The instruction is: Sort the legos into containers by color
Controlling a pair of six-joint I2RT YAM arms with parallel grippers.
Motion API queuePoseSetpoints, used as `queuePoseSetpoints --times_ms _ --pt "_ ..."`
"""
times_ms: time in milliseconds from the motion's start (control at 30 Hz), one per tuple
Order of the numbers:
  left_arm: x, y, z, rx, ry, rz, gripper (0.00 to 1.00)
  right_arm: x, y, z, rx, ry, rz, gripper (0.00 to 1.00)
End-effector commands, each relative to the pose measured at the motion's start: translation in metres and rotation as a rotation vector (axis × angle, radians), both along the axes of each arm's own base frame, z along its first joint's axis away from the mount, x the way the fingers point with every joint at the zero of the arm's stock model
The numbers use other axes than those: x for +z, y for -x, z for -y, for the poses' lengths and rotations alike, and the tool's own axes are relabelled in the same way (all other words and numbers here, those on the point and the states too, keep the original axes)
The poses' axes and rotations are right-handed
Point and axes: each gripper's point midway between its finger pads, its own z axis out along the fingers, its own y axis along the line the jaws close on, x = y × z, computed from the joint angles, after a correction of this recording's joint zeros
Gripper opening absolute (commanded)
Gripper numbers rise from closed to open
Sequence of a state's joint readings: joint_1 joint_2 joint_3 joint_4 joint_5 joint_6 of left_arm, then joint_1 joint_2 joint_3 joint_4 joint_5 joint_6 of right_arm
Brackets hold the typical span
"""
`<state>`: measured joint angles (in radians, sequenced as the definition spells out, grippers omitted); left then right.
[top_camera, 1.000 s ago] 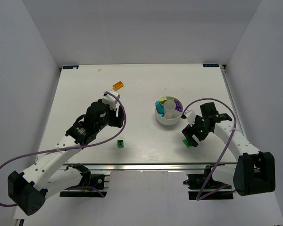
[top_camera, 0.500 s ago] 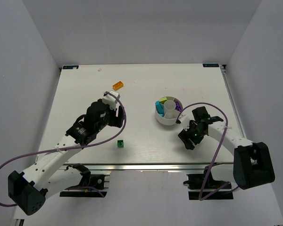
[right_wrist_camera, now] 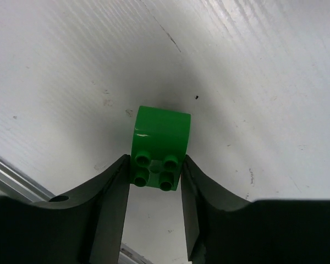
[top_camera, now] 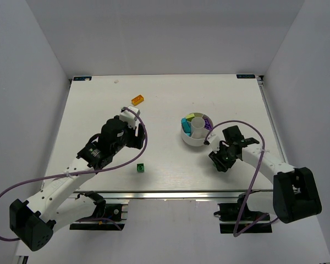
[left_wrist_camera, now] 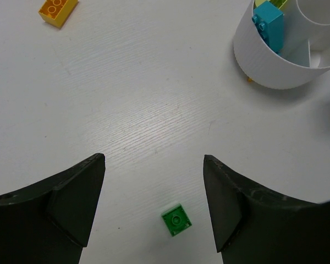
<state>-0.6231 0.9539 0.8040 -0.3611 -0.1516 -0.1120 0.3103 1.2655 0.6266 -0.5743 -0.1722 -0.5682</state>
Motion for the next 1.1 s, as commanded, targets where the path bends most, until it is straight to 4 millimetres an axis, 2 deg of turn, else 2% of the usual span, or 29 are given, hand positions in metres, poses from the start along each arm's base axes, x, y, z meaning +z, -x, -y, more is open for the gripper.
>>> queuePoseSetpoints --times_ms 0,167,200,233,333,667,833,1067 --pt "0.006 -0.002 -0.002 0.009 -0.001 0.024 0.82 0.026 -0.008 -0.011 0.075 -0.057 0.075 0.22" --pt "0.006 -0.001 0.000 -0.004 0.007 0.026 0.82 0.091 -0.018 -0.041 0.183 -0.243 0.254 0.18" --pt "0.006 -0.001 0.000 -0.007 0.009 0.026 0.82 0.104 -0.024 -0.046 0.183 -0.273 0.299 0.13" --pt "0.005 -0.001 0.001 -0.008 0.009 0.026 0.82 0.126 -0.032 -0.050 0.176 -0.306 0.368 0.11" --pt "0.003 0.000 0.004 -0.027 0.010 0.020 0.82 0.154 -0.047 -0.064 0.133 -0.393 0.442 0.10" --pt "-0.008 -0.002 0.005 -0.027 -0.009 -0.001 0.82 0.168 -0.102 -0.081 -0.001 -0.516 0.623 0.09" --pt "-0.011 -0.003 0.005 -0.024 -0.017 -0.010 0.82 0.165 -0.116 -0.082 -0.033 -0.526 0.652 0.10" --pt "-0.013 -0.003 0.005 -0.026 -0.020 -0.015 0.82 0.148 -0.121 -0.081 -0.064 -0.525 0.653 0.12"
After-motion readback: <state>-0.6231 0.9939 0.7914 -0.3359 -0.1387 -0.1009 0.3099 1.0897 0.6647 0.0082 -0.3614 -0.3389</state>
